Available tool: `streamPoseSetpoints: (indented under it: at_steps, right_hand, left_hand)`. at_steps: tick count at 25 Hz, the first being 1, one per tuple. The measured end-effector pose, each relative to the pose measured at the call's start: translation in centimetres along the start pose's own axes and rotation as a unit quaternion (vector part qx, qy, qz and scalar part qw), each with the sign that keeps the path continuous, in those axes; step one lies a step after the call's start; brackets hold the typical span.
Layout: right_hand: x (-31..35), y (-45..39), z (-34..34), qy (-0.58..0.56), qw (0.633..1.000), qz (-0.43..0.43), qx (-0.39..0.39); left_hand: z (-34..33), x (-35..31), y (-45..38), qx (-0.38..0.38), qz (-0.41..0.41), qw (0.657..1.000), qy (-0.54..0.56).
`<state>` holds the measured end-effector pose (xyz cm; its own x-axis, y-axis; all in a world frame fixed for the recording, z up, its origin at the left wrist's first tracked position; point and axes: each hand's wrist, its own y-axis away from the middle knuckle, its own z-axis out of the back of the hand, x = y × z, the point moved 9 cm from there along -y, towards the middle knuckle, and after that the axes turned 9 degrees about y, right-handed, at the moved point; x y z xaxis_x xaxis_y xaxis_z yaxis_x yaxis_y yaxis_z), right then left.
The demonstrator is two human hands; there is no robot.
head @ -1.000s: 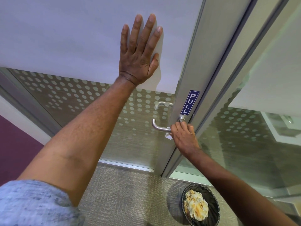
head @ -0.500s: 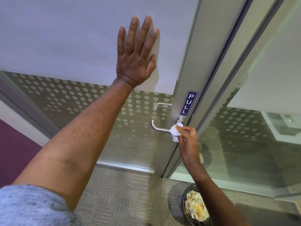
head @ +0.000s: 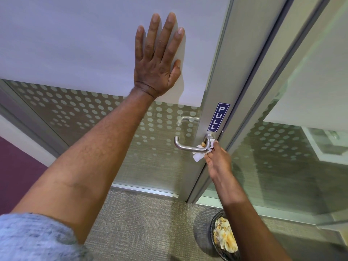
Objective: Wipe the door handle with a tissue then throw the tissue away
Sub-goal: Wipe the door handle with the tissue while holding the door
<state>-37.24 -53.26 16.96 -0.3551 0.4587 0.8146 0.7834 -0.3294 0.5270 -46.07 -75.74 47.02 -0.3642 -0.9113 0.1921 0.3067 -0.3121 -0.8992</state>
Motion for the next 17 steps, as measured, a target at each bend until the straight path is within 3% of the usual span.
streamPoseSetpoints:
  at_steps: [4,12,14,17]
  right_hand:
    - [-1.0,-0.8,-0.2,-0.049,0.994,-0.089,0.042]
    - [-1.5,-0.9,-2.1,-0.035,0.962,-0.198,0.185]
    - [-1.7,-0.8,-2.3,-0.027,0.957,-0.199,0.21]
    - [-1.2,-1.3,-1.5,0.045,0.969,-0.156,0.186]
  left_hand:
    - [0.0,0.0,0.1,-0.002,0.003,1.0,-0.002]
    - [0.0,0.0,0.0,-0.006,0.004,1.0,-0.001]
    - [0.1,0.1,-0.1,-0.007,0.007,1.0,0.0]
    - [0.0,0.0,0.0,-0.005,0.005,1.0,0.0]
